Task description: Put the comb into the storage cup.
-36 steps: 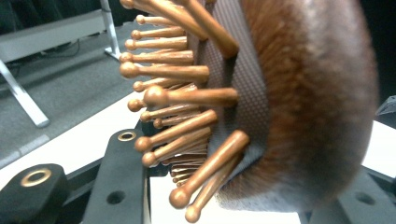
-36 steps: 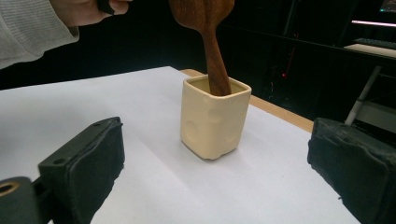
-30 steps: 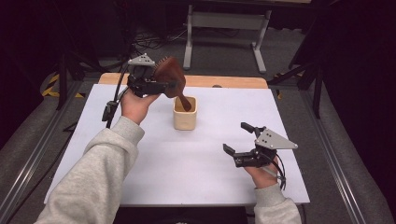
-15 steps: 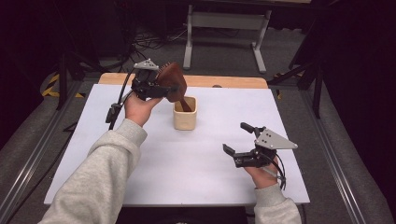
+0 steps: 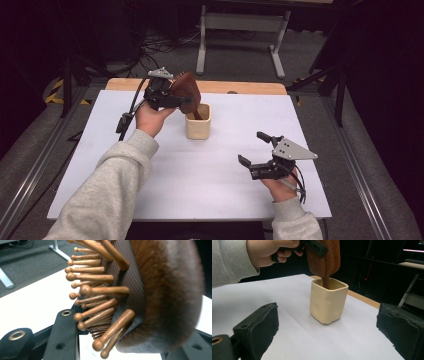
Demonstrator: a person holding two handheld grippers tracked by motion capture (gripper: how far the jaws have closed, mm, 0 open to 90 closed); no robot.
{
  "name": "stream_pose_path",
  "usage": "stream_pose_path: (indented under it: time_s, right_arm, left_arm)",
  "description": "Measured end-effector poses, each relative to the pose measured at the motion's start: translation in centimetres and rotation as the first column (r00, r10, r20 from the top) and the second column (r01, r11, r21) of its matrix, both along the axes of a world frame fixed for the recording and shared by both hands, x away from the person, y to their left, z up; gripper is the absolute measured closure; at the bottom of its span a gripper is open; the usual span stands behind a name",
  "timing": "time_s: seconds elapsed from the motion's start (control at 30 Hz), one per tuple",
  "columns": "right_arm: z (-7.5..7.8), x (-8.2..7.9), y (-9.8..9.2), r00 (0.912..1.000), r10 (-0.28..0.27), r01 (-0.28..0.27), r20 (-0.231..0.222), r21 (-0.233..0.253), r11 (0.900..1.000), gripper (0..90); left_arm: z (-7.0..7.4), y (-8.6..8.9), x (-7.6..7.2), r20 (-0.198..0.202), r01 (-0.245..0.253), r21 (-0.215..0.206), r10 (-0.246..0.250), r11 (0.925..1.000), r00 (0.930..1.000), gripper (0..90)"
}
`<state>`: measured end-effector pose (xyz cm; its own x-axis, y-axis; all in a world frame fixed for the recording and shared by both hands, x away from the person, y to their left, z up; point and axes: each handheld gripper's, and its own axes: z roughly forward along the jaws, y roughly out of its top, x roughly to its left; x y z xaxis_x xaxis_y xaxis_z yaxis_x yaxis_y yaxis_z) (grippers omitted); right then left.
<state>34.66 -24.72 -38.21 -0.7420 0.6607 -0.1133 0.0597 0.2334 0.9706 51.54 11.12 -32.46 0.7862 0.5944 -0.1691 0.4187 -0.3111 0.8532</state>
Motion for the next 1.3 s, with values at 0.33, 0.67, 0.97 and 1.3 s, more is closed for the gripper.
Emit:
stream_pose_path:
  time_s: [0.33,0.67,0.97,1.3]
  right_arm:
    - [0.0,0.0,0.1,1.0000,0.005,-0.005,-0.002,0.002,1.000,4.9]
    - [0.0,0.0,0.1,1.0000,0.007,-0.007,-0.003,0.003,1.000,5.1]
    - [0.0,0.0,0.1,1.0000,0.008,-0.008,-0.004,0.007,1.000,5.1]
    - [0.0,0.0,0.0,1.0000,0.009,-0.009,-0.001,0.010,1.000,5.1]
  left_arm:
    - [-0.8,-0.2,0.2,-0.034,0.010,0.009,-0.009,0.9999,0.9994,53.5]
    - [-1.1,-0.3,0.3,-0.066,0.020,0.003,-0.020,0.9998,0.9976,52.2]
    - [-1.1,-0.1,0.3,-0.085,0.025,0.004,-0.025,0.9997,0.9960,49.6]
    - [-0.8,0.3,0.1,-0.049,-0.001,0.035,0.003,0.9994,0.9988,35.2]
